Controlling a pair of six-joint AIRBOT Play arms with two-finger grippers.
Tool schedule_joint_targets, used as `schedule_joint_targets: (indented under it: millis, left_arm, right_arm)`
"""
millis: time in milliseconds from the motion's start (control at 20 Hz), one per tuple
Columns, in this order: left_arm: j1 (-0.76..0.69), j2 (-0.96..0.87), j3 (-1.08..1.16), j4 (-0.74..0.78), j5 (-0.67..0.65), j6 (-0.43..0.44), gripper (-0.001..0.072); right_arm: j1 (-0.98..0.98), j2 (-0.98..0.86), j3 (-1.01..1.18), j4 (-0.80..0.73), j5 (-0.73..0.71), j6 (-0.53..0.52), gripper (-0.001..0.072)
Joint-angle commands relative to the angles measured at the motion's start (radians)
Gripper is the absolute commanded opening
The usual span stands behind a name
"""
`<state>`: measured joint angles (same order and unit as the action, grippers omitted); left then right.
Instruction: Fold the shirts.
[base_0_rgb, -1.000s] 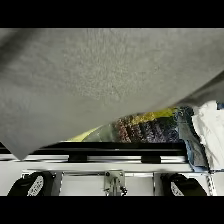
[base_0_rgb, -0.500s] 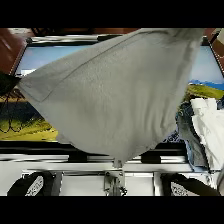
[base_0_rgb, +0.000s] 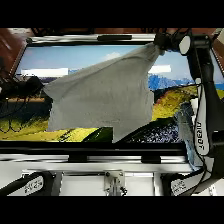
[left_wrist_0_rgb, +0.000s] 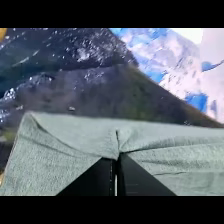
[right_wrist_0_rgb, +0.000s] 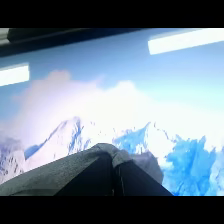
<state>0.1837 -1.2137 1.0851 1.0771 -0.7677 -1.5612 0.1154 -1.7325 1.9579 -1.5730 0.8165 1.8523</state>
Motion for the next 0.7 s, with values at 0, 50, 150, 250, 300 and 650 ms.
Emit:
schedule_joint_targets:
  millis: [0,50,150,250,300,650]
  left_arm:
    - [-0.027,-0.119,-0.003,-0.013,0.008,-0.064,0.0037]
    - [-0.028,-0.131,-0.003,-0.016,-0.010,-0.082,0.0117]
    - [-0.005,-0.127,0.016,-0.014,-0.127,-0.065,0.0610]
    - [0.072,-0.128,0.084,0.007,-0.364,0.055,0.0713]
    - [0.126,-0.128,0.113,0.045,-0.481,0.094,0.0711]
    - [0.351,-0.128,-0.160,0.062,-0.634,0.257,0.0582]
  right_arm:
    - [0.000,-0.085,0.001,0.102,0.116,0.066,0.0057]
    - [0.000,-0.086,0.001,0.126,0.151,0.064,0.0081]
    - [-0.010,-0.053,0.002,0.127,0.201,0.002,0.0512]
    - [-0.047,0.013,0.002,0.090,0.304,-0.102,0.0542]
    - [-0.077,0.048,0.001,0.042,0.388,-0.116,0.0542]
    - [-0.380,0.091,-0.068,0.320,0.985,-0.338,0.0542]
